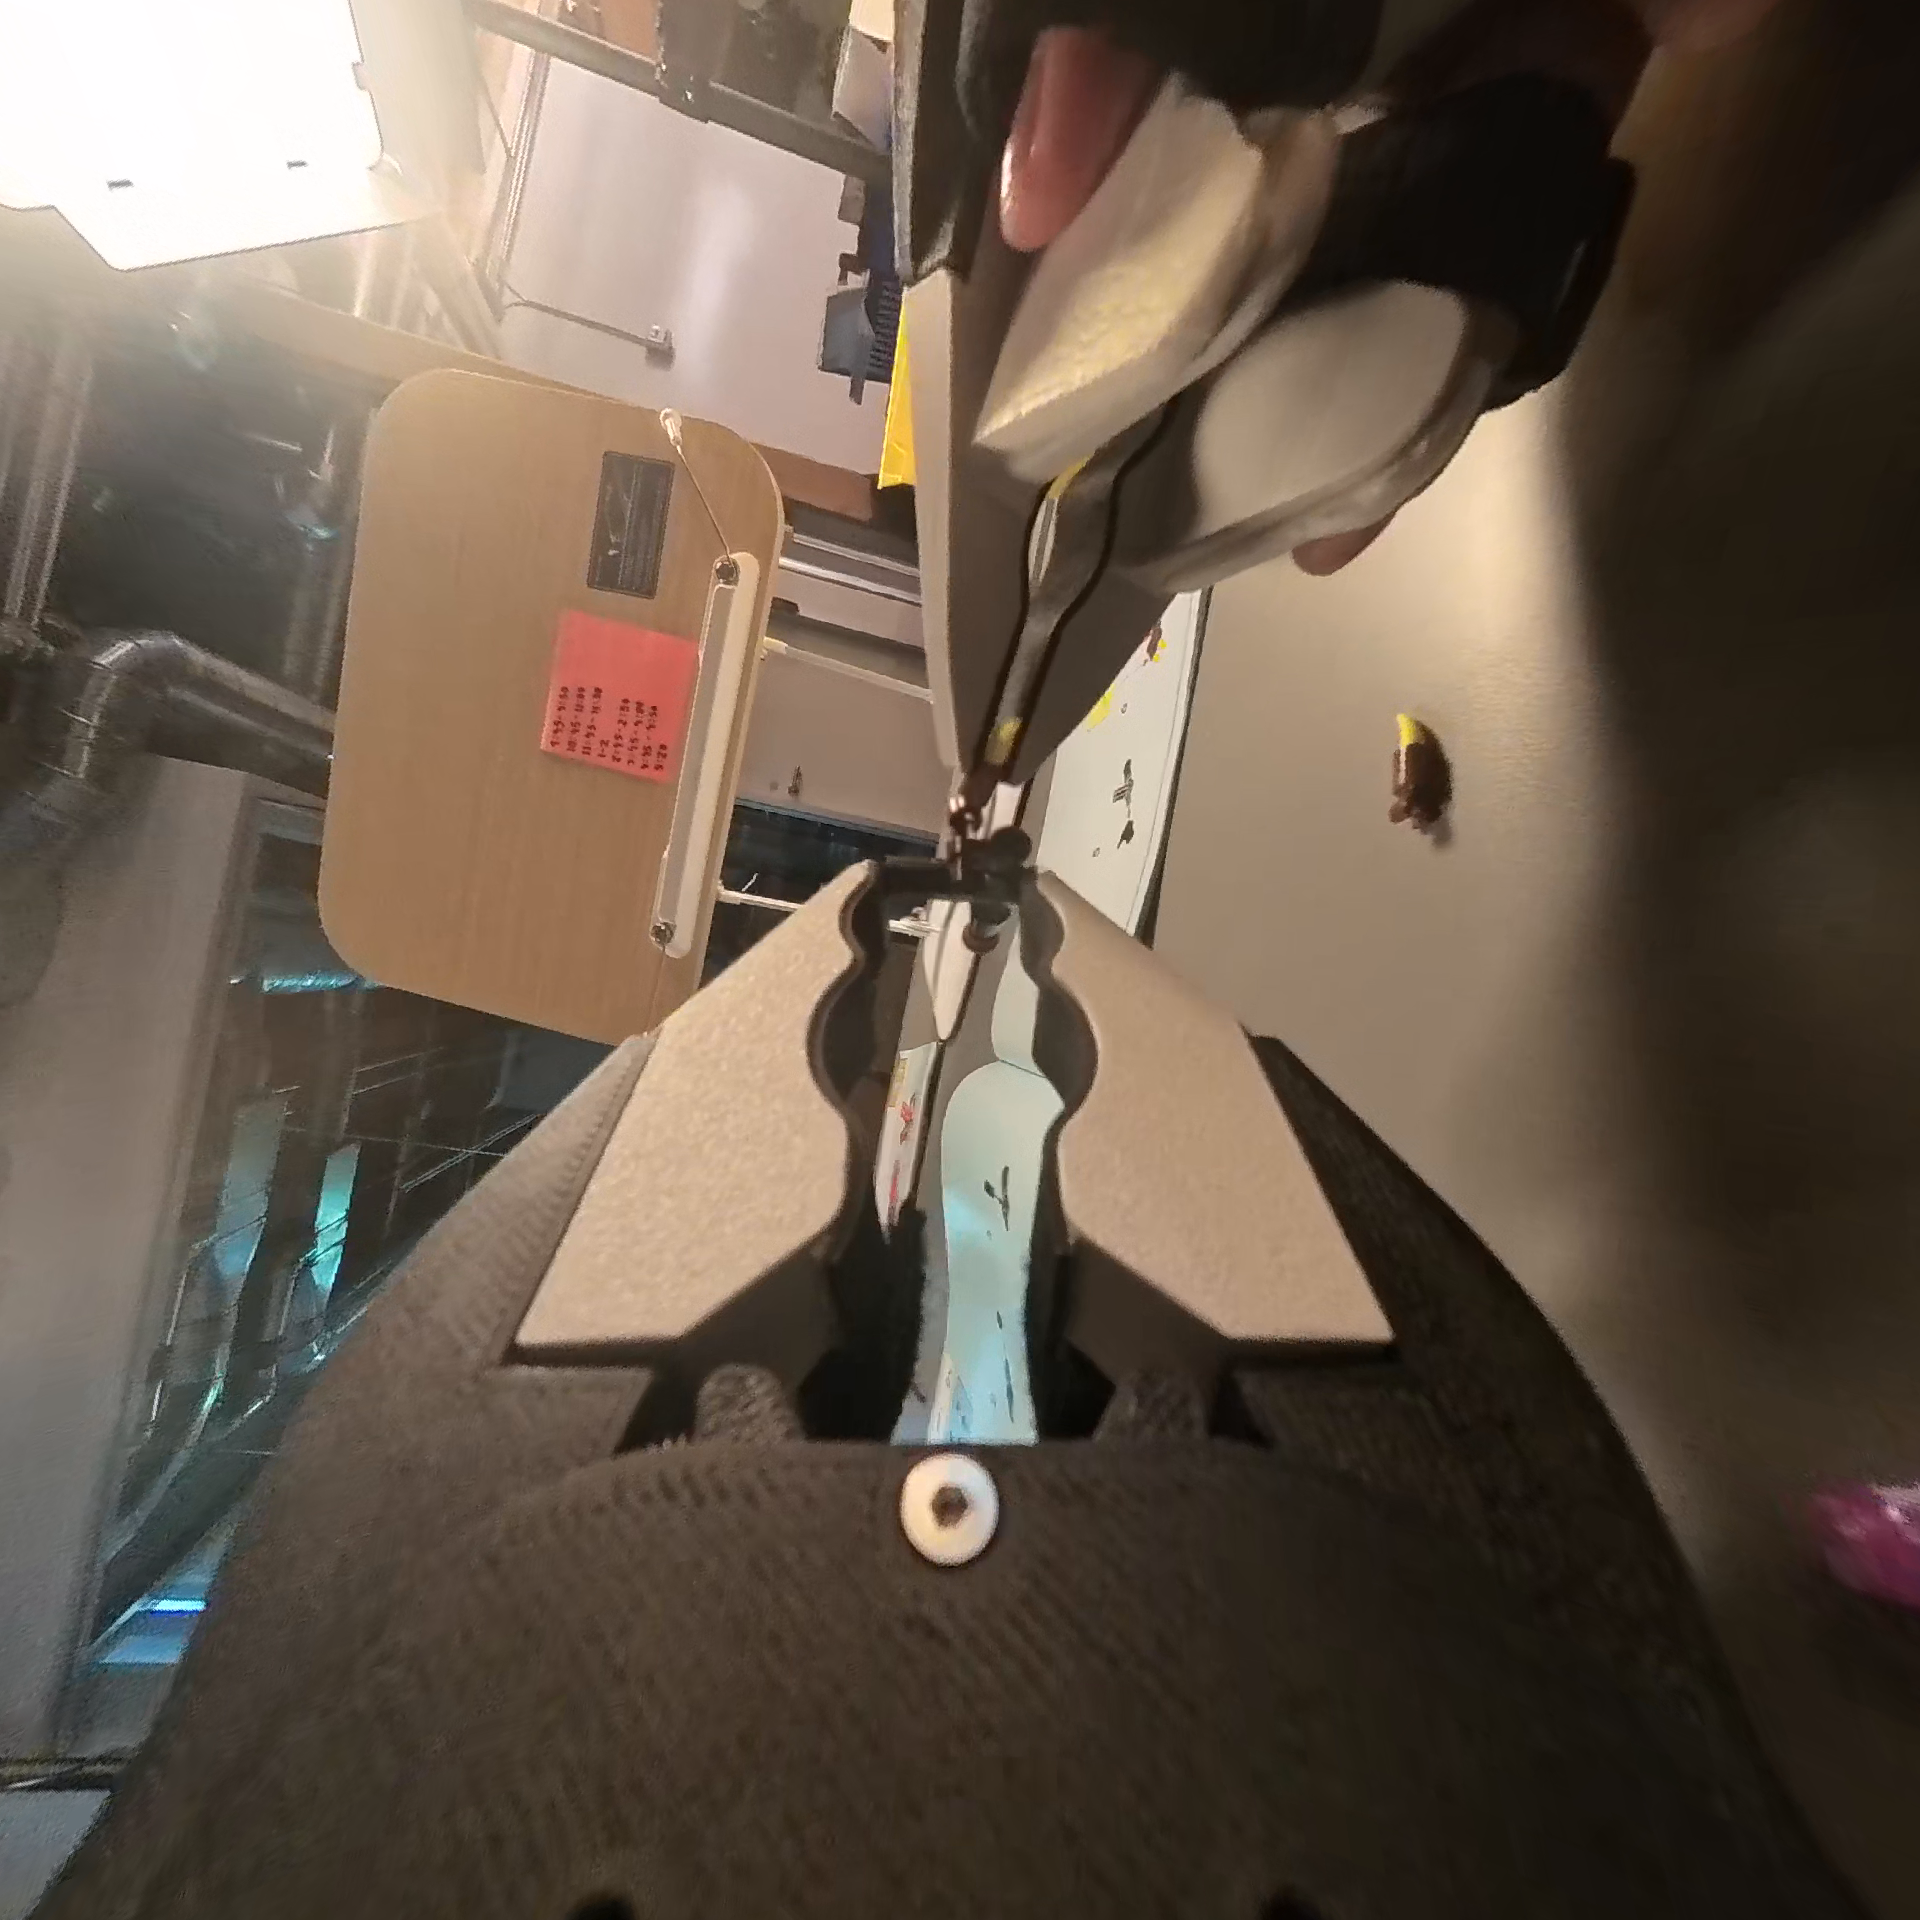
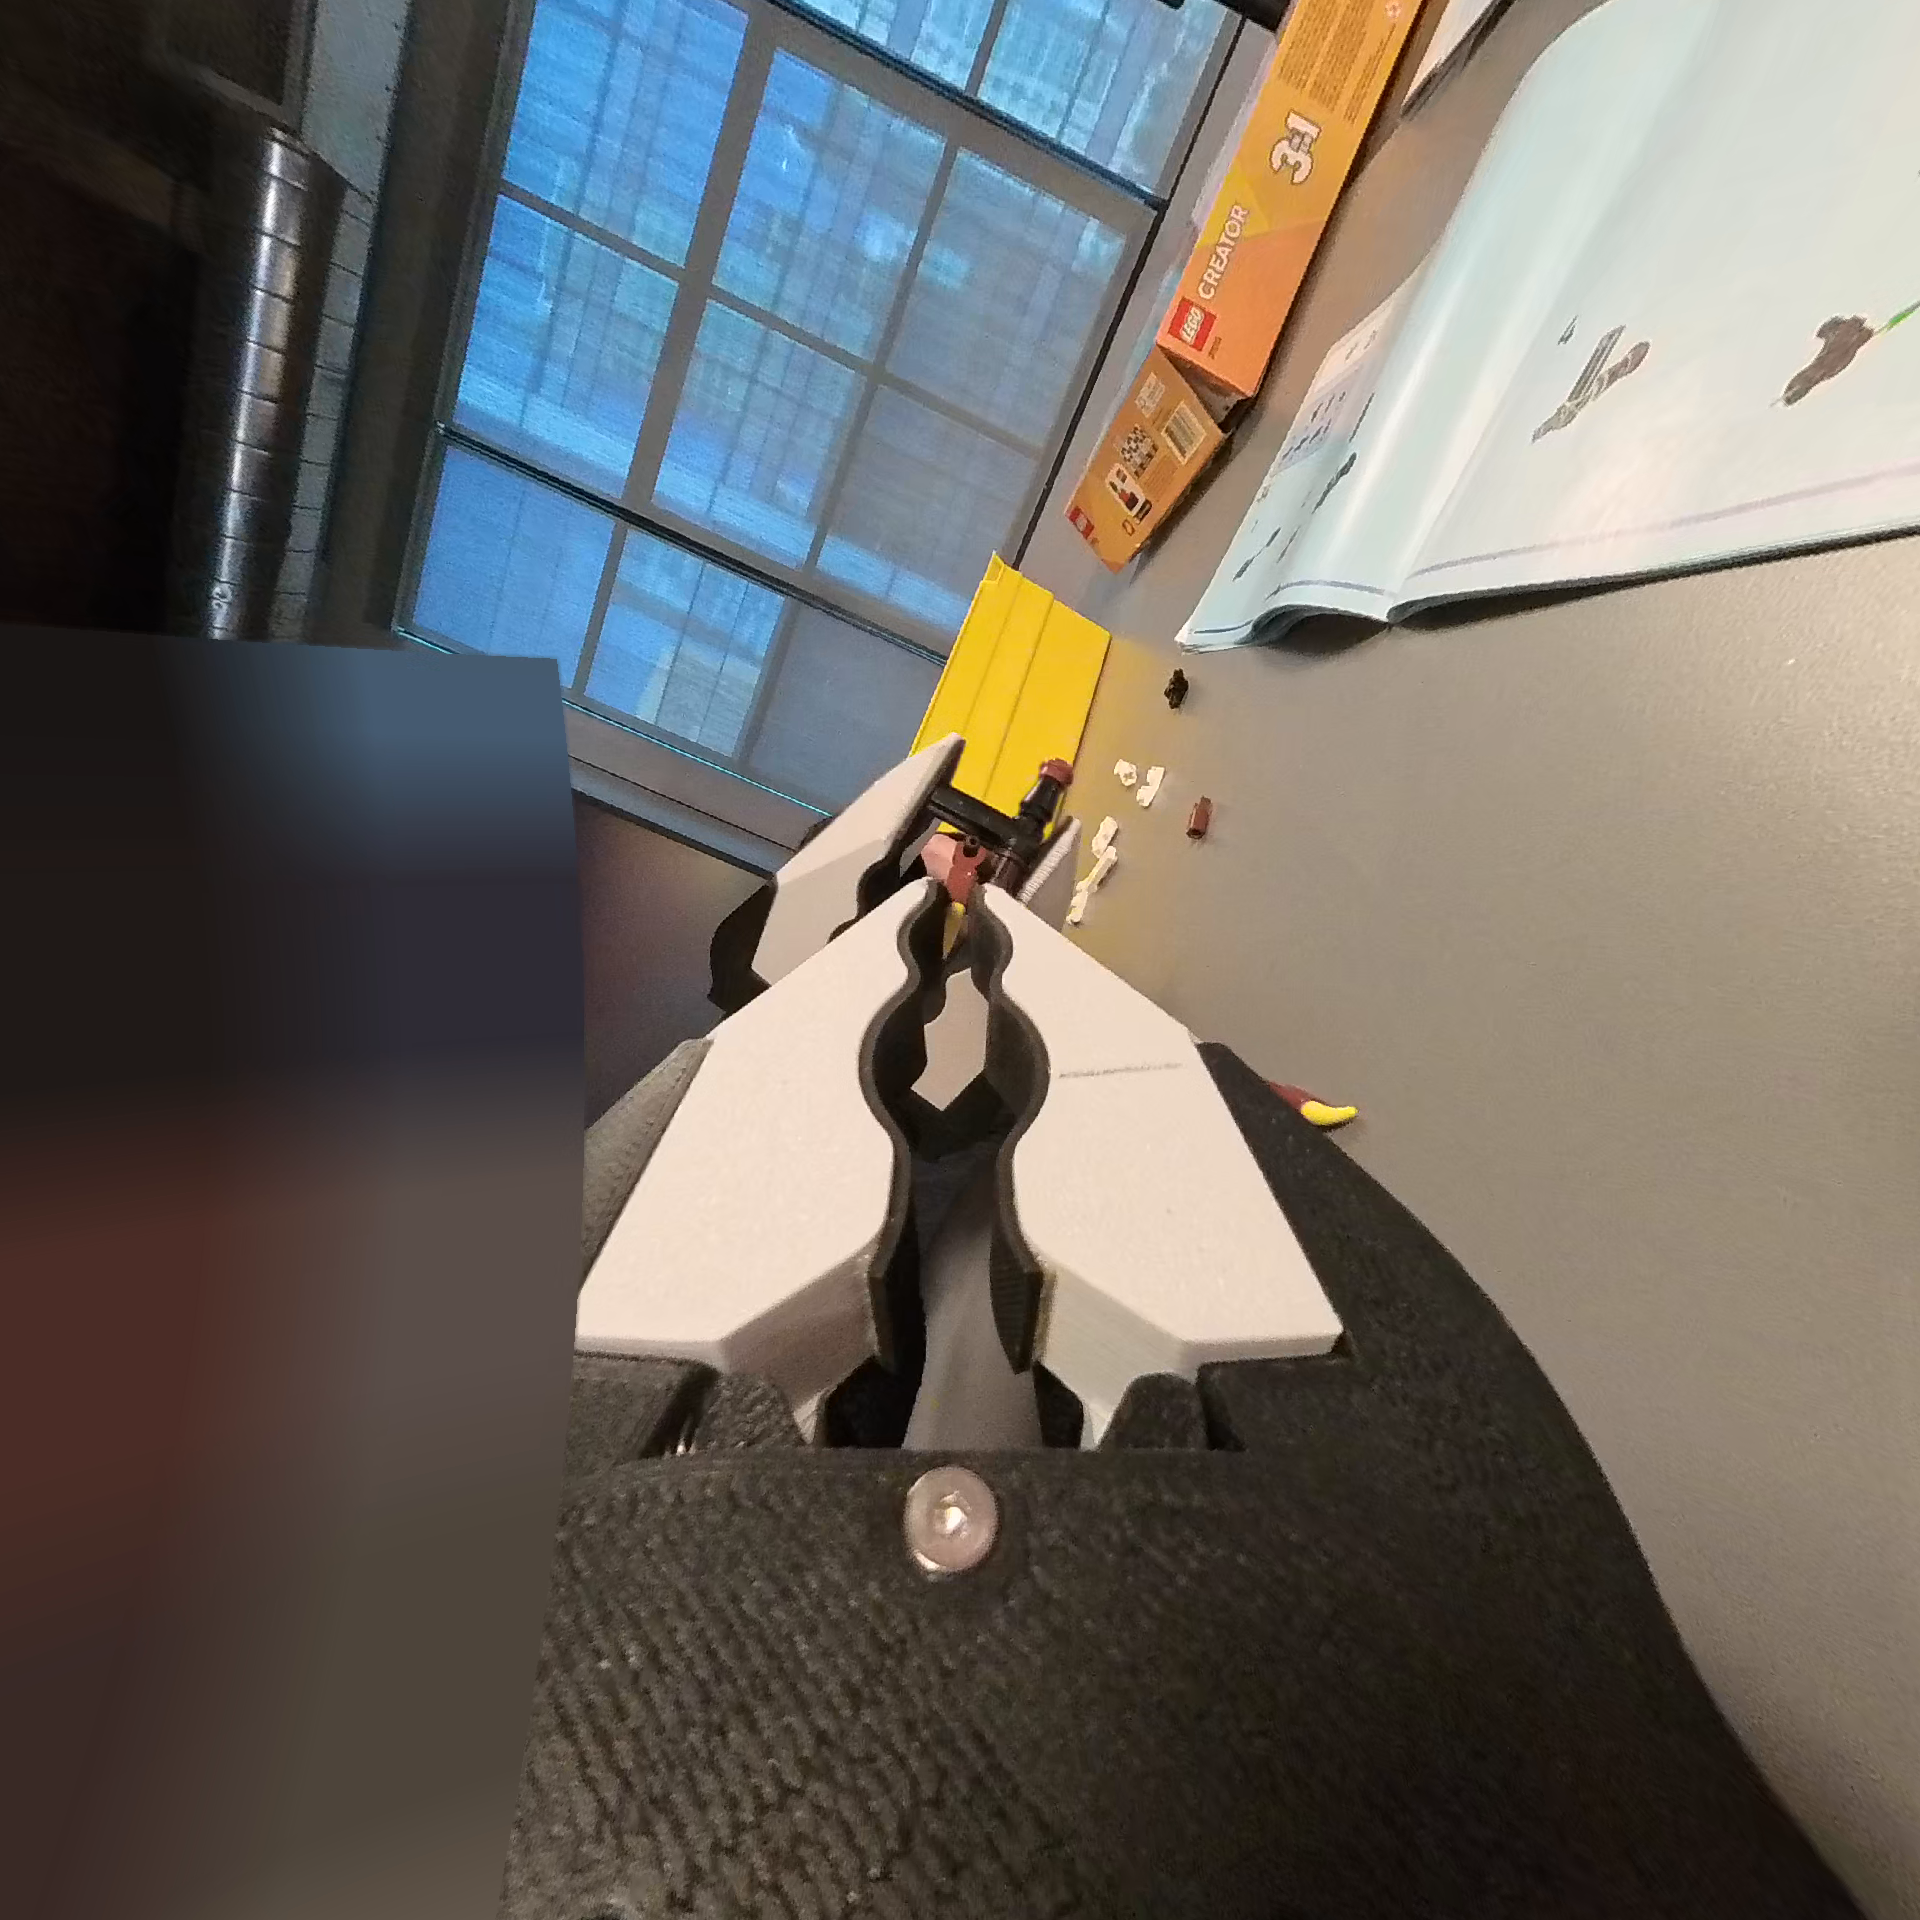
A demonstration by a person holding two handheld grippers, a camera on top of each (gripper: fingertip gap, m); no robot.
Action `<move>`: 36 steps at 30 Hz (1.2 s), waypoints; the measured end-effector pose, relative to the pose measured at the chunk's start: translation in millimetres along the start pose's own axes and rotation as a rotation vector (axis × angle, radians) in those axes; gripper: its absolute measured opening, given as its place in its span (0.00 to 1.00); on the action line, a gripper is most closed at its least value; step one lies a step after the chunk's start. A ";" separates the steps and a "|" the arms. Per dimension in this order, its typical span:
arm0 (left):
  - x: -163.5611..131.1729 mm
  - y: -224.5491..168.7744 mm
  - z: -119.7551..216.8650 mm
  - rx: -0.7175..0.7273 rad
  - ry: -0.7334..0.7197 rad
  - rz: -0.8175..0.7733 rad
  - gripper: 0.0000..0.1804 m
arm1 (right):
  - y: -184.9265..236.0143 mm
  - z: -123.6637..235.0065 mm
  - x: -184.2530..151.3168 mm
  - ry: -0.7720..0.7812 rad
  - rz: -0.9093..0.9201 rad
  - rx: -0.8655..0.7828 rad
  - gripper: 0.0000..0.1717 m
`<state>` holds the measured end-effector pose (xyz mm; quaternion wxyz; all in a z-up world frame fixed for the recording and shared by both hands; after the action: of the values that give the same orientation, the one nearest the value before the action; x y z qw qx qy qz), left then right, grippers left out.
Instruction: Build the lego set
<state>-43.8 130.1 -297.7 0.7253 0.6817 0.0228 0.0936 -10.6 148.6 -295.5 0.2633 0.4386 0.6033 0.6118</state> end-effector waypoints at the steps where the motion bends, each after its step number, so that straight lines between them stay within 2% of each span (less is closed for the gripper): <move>1: -1.4 -1.3 -0.5 -0.014 0.007 0.005 0.13 | -0.4 0.6 0.9 -0.002 0.008 -0.008 0.01; 3: -10.1 -13.7 -4.5 -0.111 0.056 0.032 0.14 | -1.9 3.4 4.1 -0.005 0.066 -0.051 0.01; 5: -22.5 -30.7 -9.1 -0.234 0.123 0.069 0.14 | -7.7 8.0 8.4 0.003 0.191 -0.158 0.02; 7: -28.7 -38.0 -10.5 -0.287 0.147 0.083 0.14 | -12.8 12.1 10.7 0.029 0.315 -0.265 0.02; 11: -31.0 -42.8 -8.4 -0.343 0.149 0.064 0.14 | -14.2 17.0 13.1 0.055 0.436 -0.356 0.01; 21: -24.9 -49.9 -4.7 -0.394 0.102 0.021 0.14 | -22.6 25.4 17.8 0.094 0.557 -0.472 0.02; 28: -18.9 -51.0 2.3 -0.483 0.071 0.104 0.14 | -28.9 28.3 16.9 0.135 0.641 -0.558 0.01; 36: -14.5 -52.1 10.5 -0.571 0.055 0.170 0.14 | -35.7 28.8 7.3 0.259 0.808 -0.639 0.02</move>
<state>-50.9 114.6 -350.1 0.8764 0.4466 -0.0421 0.1751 3.2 174.2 -331.8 0.0503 0.4551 0.1973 0.8669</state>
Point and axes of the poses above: each gripper's, where its closed fingertips meet, z back along the fingers, x out of its top, y = z × x across the jaws, the point moved 2 cm from there along z, back along the fingers, and after that the axes turned 10 degrees about -z, right-handed, at the moved point
